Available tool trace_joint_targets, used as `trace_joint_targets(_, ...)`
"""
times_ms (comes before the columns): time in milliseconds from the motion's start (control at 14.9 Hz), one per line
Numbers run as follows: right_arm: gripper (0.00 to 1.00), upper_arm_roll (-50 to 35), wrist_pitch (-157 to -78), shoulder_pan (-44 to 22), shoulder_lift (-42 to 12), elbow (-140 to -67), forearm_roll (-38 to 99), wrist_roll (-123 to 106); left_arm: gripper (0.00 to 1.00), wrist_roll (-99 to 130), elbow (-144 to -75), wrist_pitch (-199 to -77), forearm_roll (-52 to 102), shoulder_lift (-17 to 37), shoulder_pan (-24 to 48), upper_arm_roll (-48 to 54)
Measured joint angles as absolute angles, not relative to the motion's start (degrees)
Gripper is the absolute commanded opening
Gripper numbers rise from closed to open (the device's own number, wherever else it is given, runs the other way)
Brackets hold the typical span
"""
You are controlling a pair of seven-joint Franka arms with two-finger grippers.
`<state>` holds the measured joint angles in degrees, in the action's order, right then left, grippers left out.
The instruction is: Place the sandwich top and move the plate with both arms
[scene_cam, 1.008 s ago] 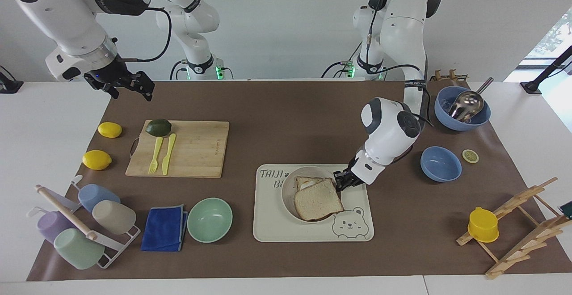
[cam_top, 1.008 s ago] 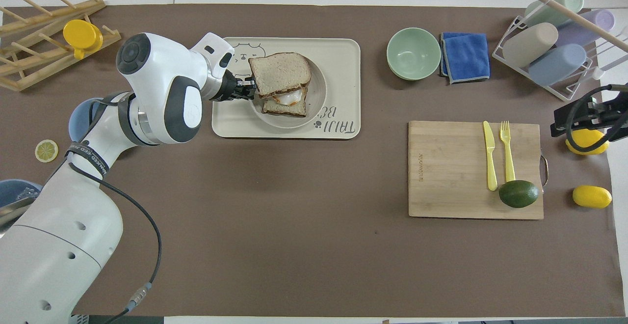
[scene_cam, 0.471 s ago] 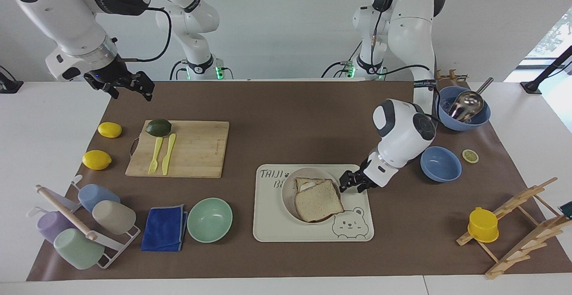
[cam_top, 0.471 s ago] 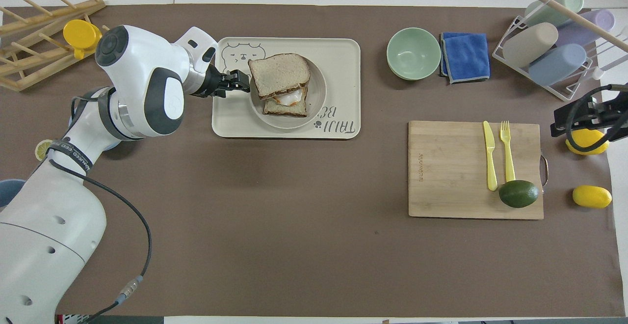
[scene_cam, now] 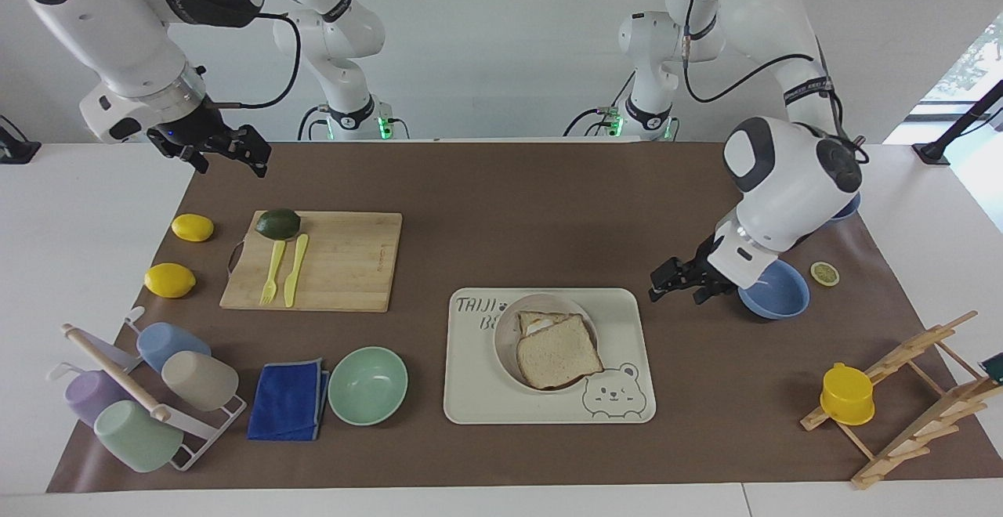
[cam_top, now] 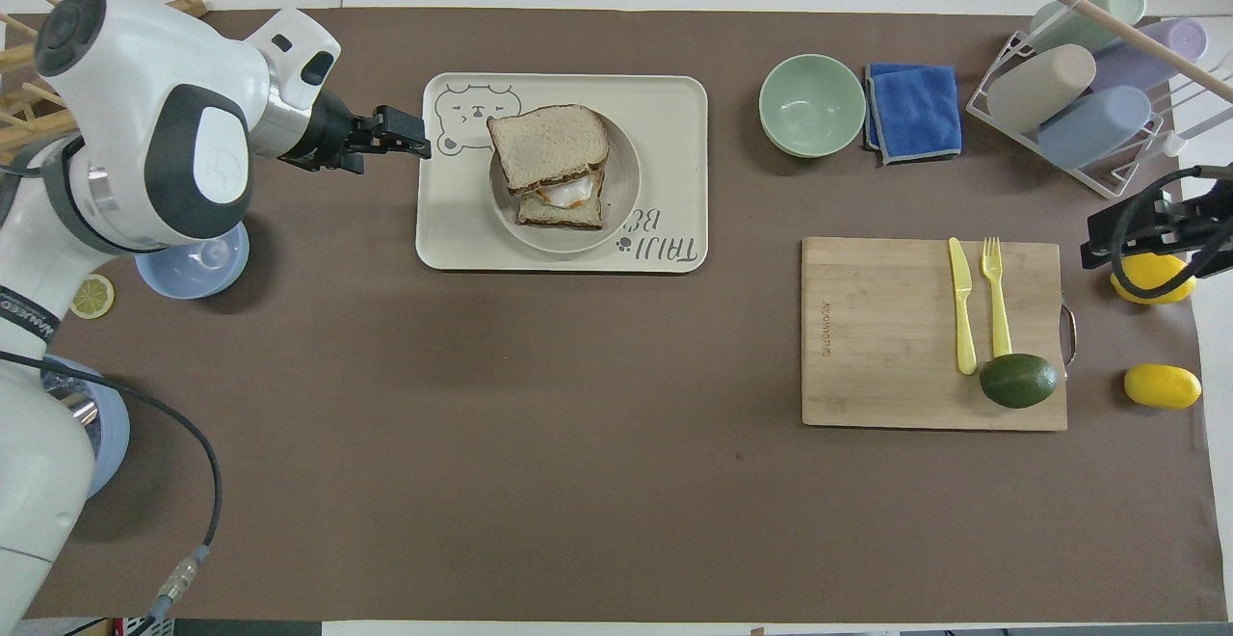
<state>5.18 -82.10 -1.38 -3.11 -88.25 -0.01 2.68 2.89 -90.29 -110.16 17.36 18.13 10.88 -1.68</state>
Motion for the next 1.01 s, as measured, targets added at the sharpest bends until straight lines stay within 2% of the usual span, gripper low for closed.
trace_joint_targets(538,1.0,5.2,-82.1,-1.4,-3.1,-88.2,0.0,2.7,1.0,2.9,-90.3,-93.7,7.6,1.5,10.1,-7.1)
trace_joint_targets(1008,1.0,5.2,-82.1,-1.4,-3.1,-88.2,0.0,2.7,1.0,3.1,-90.3,-77.5,1.1,-7.5,9.6,-7.2)
